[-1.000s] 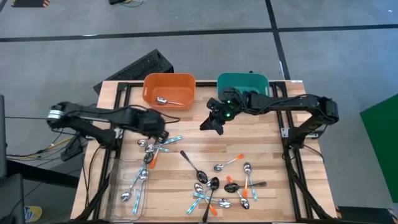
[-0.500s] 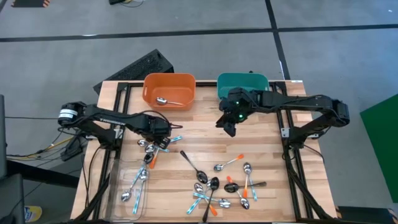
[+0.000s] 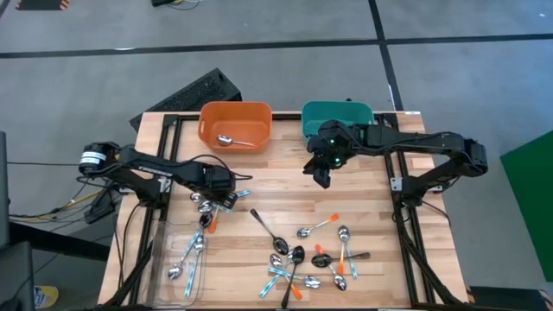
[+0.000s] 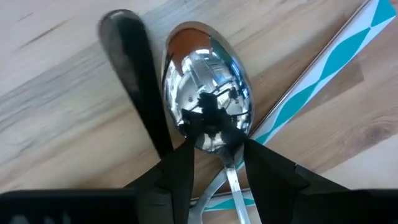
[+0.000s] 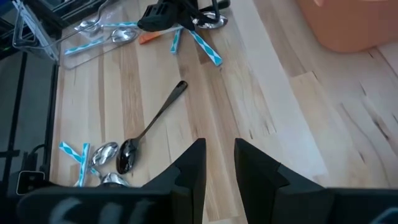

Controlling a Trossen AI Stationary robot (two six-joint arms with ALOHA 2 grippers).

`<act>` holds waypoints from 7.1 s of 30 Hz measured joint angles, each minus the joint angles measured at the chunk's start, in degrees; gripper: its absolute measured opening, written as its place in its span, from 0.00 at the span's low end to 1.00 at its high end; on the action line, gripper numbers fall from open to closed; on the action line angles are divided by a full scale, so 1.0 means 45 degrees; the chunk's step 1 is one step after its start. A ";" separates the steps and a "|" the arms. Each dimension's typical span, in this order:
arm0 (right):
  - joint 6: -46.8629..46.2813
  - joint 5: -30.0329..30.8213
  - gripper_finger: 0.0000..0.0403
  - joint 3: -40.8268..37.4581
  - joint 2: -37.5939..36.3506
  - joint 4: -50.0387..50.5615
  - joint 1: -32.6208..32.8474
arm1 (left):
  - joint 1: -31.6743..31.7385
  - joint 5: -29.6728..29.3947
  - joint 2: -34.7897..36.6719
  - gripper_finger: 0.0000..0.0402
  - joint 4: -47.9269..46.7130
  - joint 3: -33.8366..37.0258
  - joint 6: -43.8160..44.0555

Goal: Sort silverware by color (type)
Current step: Put the black spoon into the blue bin, then put the orange spoon into the orange bin

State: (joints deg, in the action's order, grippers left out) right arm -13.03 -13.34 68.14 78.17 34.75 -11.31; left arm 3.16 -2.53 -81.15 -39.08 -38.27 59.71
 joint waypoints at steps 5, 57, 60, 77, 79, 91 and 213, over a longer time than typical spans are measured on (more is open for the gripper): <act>0.0266 -0.0005 0.27 0.0000 0.0000 -0.0001 -0.0019 | 0.0000 0.0031 0.0042 0.31 -0.0100 -0.0767 -0.0340; -0.0068 -0.0024 0.27 0.0000 0.0015 0.0232 0.0187 | 0.0690 0.0151 0.0142 0.07 -0.0331 0.0425 -0.0132; 0.0115 -0.0024 0.27 0.0000 0.0015 0.0225 0.0183 | 0.0681 0.0491 0.0091 0.03 -0.0087 0.0061 -0.0085; 0.0346 -0.0015 0.27 0.0005 0.0403 -0.0171 0.0005 | 0.0613 -0.3249 0.0113 0.02 -0.0635 -0.4550 -0.3503; 0.0348 -0.0015 0.27 0.0005 0.0403 -0.0228 0.0002 | 0.0565 -0.3958 0.0113 0.02 -0.0629 -0.4794 -0.3558; -0.0590 0.0011 0.28 0.0000 0.0403 -0.3951 -0.0242 | 0.0839 -0.4103 0.0118 0.02 0.5310 -0.6804 -0.7174; -0.0718 0.2913 0.43 -0.3748 0.0601 -0.0073 0.5545 | 0.2300 0.0828 0.1566 0.19 -0.1355 -0.7455 -0.7558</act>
State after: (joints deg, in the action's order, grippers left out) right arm -16.26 -0.23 51.27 80.88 34.42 13.64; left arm 13.51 1.19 -74.11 -45.18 -71.81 25.70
